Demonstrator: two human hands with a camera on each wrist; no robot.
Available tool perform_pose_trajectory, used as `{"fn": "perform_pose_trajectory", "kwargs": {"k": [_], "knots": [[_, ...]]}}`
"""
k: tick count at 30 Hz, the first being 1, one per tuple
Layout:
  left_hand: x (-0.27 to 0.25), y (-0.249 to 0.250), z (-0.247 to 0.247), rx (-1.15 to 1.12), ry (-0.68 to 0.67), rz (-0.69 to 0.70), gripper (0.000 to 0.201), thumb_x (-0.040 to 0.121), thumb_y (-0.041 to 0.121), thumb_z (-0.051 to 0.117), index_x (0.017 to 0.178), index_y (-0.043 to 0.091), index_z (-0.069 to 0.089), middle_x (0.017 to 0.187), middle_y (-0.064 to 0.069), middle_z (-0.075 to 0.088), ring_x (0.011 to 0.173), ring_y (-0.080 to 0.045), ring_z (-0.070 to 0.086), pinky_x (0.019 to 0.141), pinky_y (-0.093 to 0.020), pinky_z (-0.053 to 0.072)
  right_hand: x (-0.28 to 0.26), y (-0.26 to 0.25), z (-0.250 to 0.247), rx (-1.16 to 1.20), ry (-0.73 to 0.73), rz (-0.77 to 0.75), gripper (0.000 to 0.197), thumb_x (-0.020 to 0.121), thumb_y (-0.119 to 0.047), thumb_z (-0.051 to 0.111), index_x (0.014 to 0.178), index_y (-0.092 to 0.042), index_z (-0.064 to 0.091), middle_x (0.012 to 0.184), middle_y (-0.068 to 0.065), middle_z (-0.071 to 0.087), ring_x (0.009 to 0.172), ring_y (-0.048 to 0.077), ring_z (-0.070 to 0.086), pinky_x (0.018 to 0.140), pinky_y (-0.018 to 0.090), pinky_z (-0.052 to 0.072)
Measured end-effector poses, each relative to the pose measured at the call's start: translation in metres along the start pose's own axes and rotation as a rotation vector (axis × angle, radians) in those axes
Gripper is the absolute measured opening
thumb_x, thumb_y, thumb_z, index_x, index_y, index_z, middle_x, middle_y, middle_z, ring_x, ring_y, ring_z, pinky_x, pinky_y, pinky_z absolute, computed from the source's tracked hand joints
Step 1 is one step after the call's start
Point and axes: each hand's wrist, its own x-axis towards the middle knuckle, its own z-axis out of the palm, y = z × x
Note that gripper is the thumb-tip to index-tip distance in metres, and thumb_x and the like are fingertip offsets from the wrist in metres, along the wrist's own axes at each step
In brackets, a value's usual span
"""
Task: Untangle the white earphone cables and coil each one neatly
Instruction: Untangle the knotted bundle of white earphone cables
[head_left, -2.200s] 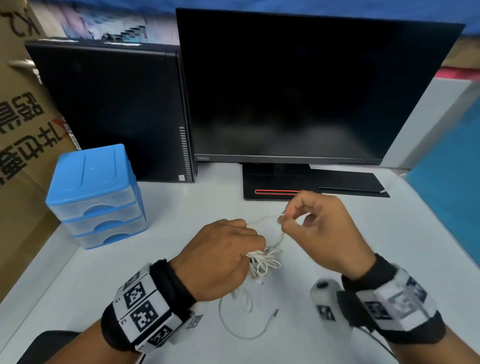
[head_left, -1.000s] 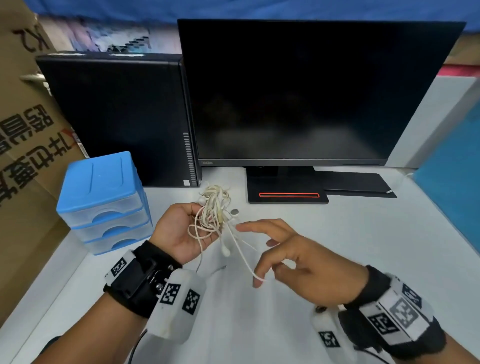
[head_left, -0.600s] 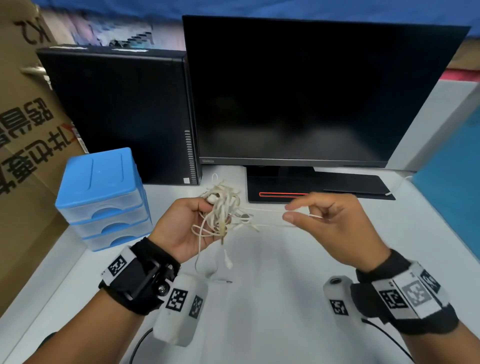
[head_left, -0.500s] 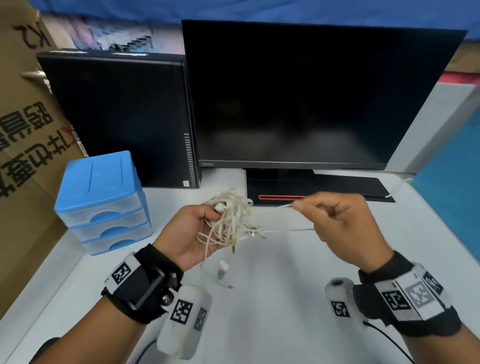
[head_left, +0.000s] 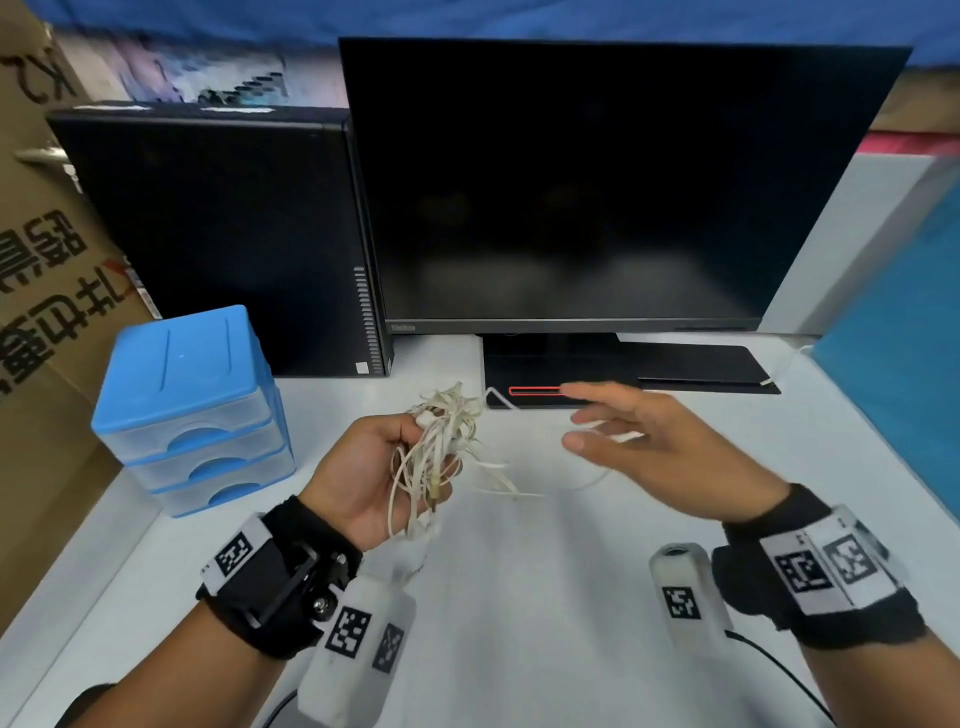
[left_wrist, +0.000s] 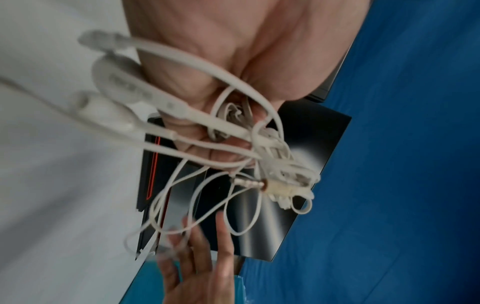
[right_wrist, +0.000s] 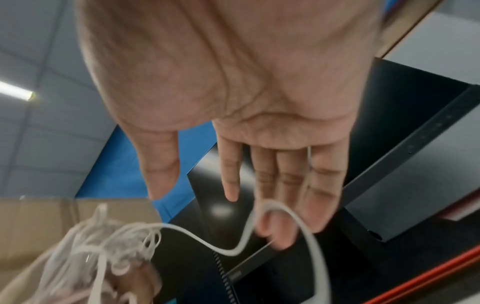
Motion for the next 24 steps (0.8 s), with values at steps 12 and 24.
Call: {"fn": "perform_pose_trajectory", "kwargs": {"k": [12,24], "knots": [[-0.001,-0.025,0.016,0.019,-0.025,-0.103,0.034,0.077,0.002,0.035,0.075,0.002,0.068,0.06,-0.01,0.052,0.041,-0.017,0.049,0.039,-0.023,0.042,0.002,0.001,0.046,0.031,0.093,-0.19,0.039,0.085,-0.023,0.074,0.122,-0.027,0.063,0.114,-0.016,0.07,0.114,-0.002,0.06,0.105,0.031,0.045],[-0.005,-0.011,0.011,-0.001,0.066,-0.01,0.022,0.077,0.002,0.034,0.077,0.007,0.056,0.065,-0.008,0.047,0.045,-0.016,0.043,0.041,-0.022,0.034,0.027,0.042,0.001,0.21,0.573,0.153,0.019,0.092,-0.008,0.058,0.076,-0.009,0.068,0.06,-0.001,0.069,0.07,0.023,0.067,0.079,0.034,0.051]]}}
